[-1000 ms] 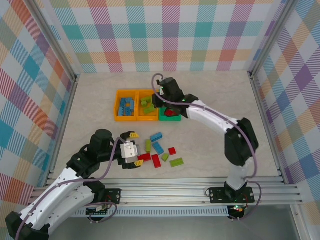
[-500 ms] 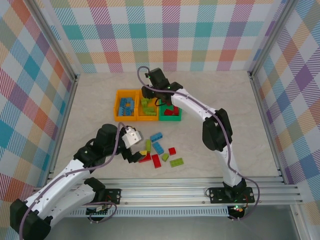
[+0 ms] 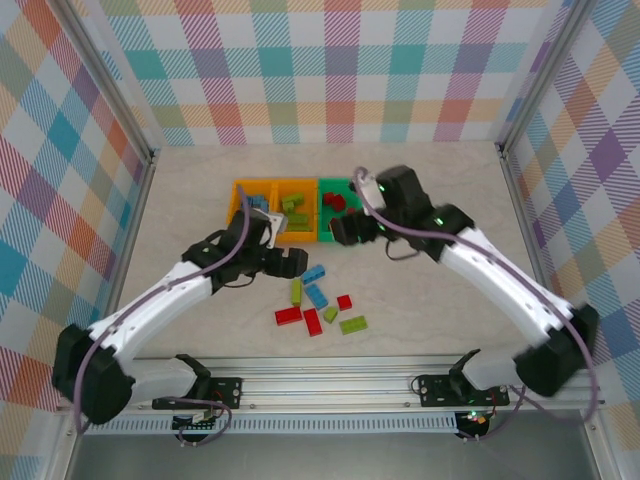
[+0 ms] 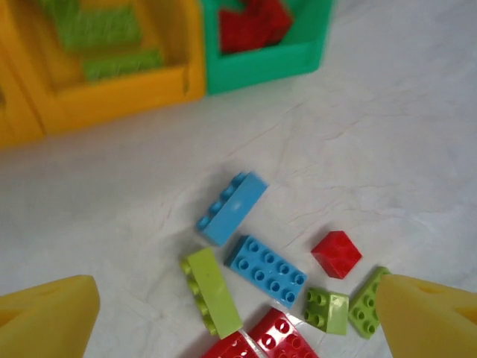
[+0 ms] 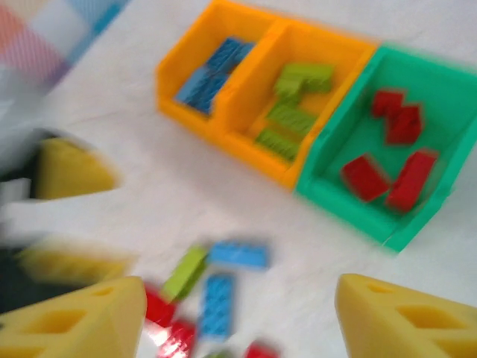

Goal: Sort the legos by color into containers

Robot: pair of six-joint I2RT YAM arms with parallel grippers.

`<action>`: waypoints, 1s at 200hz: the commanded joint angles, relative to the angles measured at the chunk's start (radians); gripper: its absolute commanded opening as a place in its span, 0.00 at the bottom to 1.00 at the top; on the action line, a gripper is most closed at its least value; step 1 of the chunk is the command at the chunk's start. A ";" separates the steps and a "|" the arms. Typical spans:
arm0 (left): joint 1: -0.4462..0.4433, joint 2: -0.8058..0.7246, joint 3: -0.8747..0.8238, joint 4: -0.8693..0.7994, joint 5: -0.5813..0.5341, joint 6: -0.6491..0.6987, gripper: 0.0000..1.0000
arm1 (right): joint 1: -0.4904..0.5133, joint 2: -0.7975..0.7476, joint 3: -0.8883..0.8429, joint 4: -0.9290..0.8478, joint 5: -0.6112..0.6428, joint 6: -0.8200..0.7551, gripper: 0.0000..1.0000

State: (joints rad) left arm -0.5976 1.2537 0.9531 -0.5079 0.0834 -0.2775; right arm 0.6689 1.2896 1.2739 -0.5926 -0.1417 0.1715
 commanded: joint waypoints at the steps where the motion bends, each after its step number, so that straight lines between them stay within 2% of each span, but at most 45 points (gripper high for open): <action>1: -0.034 0.112 0.017 -0.064 -0.093 -0.247 0.88 | 0.004 -0.116 -0.202 -0.015 -0.308 0.087 0.84; 19: -0.069 0.198 0.039 -0.055 -0.089 -0.246 0.83 | 0.005 -0.193 -0.286 -0.028 -0.355 0.127 0.88; 43: -0.114 0.301 0.072 -0.061 -0.140 -0.250 0.73 | 0.006 -0.223 -0.336 -0.052 -0.313 0.154 0.89; 49: -0.121 0.324 0.083 -0.069 -0.164 -0.255 0.68 | 0.006 -0.223 -0.342 -0.051 -0.303 0.161 0.89; 73: -0.125 0.389 0.108 -0.089 -0.234 -0.285 0.40 | 0.005 -0.212 -0.353 -0.031 -0.270 0.190 0.89; 85: -0.126 0.409 0.111 -0.089 -0.244 -0.294 0.34 | 0.006 -0.205 -0.348 -0.029 -0.261 0.192 0.90; 126: -0.125 0.449 0.093 -0.035 -0.178 -0.292 0.34 | 0.006 -0.183 -0.331 -0.038 -0.232 0.200 0.90; 160: -0.126 0.484 0.087 -0.030 -0.173 -0.282 0.35 | 0.006 -0.165 -0.327 -0.035 -0.237 0.209 0.90; 200: -0.126 0.478 0.088 -0.032 -0.176 -0.273 0.42 | 0.006 -0.164 -0.327 -0.026 -0.234 0.218 0.90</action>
State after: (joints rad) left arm -0.7170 1.6913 1.0500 -0.5209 -0.0978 -0.5571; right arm 0.6735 1.1240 0.9237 -0.6296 -0.3782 0.3737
